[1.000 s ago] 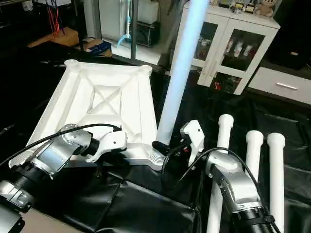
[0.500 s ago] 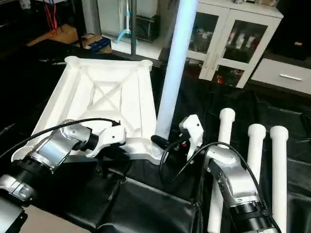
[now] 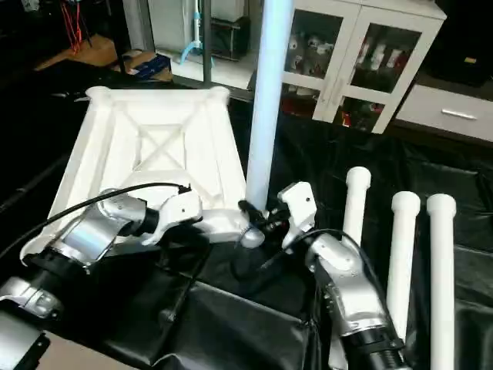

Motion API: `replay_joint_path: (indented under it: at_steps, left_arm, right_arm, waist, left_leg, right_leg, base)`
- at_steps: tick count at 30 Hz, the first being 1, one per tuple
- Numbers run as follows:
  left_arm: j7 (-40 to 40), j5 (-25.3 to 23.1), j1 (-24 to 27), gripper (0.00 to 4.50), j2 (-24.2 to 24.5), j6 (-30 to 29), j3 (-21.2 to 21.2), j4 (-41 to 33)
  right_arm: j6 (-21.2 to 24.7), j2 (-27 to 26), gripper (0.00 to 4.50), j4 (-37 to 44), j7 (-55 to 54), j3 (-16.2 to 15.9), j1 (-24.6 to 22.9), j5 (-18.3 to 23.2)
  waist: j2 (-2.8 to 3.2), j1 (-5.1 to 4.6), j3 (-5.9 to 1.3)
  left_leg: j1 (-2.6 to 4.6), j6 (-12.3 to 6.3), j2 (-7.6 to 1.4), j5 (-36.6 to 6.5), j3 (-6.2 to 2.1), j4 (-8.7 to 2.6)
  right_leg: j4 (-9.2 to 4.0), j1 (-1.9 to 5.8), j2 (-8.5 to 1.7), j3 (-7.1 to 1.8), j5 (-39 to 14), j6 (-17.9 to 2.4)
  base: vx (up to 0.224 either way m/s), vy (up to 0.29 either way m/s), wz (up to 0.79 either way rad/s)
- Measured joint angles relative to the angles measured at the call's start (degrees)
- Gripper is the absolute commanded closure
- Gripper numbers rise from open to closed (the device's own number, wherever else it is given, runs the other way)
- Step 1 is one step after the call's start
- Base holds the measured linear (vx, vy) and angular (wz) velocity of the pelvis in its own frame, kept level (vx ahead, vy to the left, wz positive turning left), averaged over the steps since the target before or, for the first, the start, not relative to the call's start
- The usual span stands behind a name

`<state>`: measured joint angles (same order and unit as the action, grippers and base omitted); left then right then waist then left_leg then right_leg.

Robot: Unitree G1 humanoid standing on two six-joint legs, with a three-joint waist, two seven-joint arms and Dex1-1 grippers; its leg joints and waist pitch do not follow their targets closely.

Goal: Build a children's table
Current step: Insert table leg to table base

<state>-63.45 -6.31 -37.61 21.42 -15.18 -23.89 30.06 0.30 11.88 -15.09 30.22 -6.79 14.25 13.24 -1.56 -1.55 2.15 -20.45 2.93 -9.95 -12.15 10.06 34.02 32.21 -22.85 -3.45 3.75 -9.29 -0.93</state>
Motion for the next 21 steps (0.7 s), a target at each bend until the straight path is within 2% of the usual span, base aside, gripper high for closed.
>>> replay_joint_path:
  at_steps: [3,7,9,11,16,19,21]
  left_arm:
    - [1.37,0.57,0.03,4.5,-0.59,-2.36,1.05,-0.64]
    - [4.87,0.84,0.32,4.5,-2.52,-6.76,1.37,-3.35]
    - [6.19,0.85,0.87,4.5,-4.06,-8.49,1.35,-4.86]
    - [9.5,0.81,0.92,4.5,-6.06,-10.77,1.57,-5.66]
    - [17.62,-0.87,0.84,4.5,-10.9,-14.07,2.22,-5.77]
    - [18.16,-1.04,0.81,4.5,-10.43,-13.83,2.22,-5.75]
    - [18.17,-1.05,0.81,4.5,-9.59,-12.92,2.21,-5.74]
  right_arm:
    - [-1.05,-2.21,2.64,-2.89,-4.31,-0.04,2.07,-1.21]
    - [-2.13,-5.47,2.64,-8.81,-13.61,-0.41,6.25,-4.9]
    - [-2.63,-6.64,2.64,-10.95,-18.6,-0.21,7.21,-5.96]
    - [-3.17,-7.99,2.64,-13.22,-24.22,0.77,8.67,-7.22]
    - [-7.61,-11.71,2.64,-18.84,-33.91,4.25,10.96,-8.18]
    - [-10.42,-12.83,2.64,-19.77,-33.66,5.02,10.94,-8.32]
    - [-11.34,-13.39,2.64,-18.98,-32.62,5.41,10.74,-6.72]
  waist:
    - [-0.01,-0.38,0.01]
    - [-0.08,-0.64,0.04]
    - [-0.05,-0.39,0.06]
    - [-0.09,0.25,0.08]
    - [-0.15,0.46,0.13]
    - [-0.33,0.42,0.26]
    - [-0.37,0.22,0.38]
  left_leg:
    - [-0.02,0.01,-0.01,0.01,0.01,-0.05]
    - [-0.07,0.02,-0.01,0.0,0.06,-0.17]
    - [-0.14,0.02,-0.01,-0.01,0.1,-0.27]
    - [-0.14,0.01,-0.01,-0.01,0.14,-0.39]
    - [-0.1,0.01,-0.03,0.0,0.3,-0.41]
    - [-0.1,0.02,-0.05,0.01,0.33,-0.37]
    - [-0.08,0.02,-0.05,0.02,0.37,-0.35]
  right_leg:
    - [0.03,-0.14,0.01,0.02,0.25,-0.32]
    - [0.07,-0.24,0.01,0.02,0.49,-0.65]
    - [0.06,-0.32,0.01,0.01,0.46,-0.62]
    - [0.06,-0.35,0.01,0.02,0.42,-0.57]
    - [0.08,-0.37,-0.02,-0.02,0.41,-0.57]
    - [0.15,-0.39,-0.02,-0.02,0.42,-0.58]
    - [0.21,-0.42,-0.02,-0.06,0.46,-0.57]
  base:
    - [0.0,0.0,0.0]
    - [0.0,0.0,0.0]
    - [0.0,0.0,0.0]
    - [0.0,0.0,0.0]
    - [0.0,0.0,0.0]
    - [0.0,0.0,0.0]
    - [0.0,0.0,0.0]
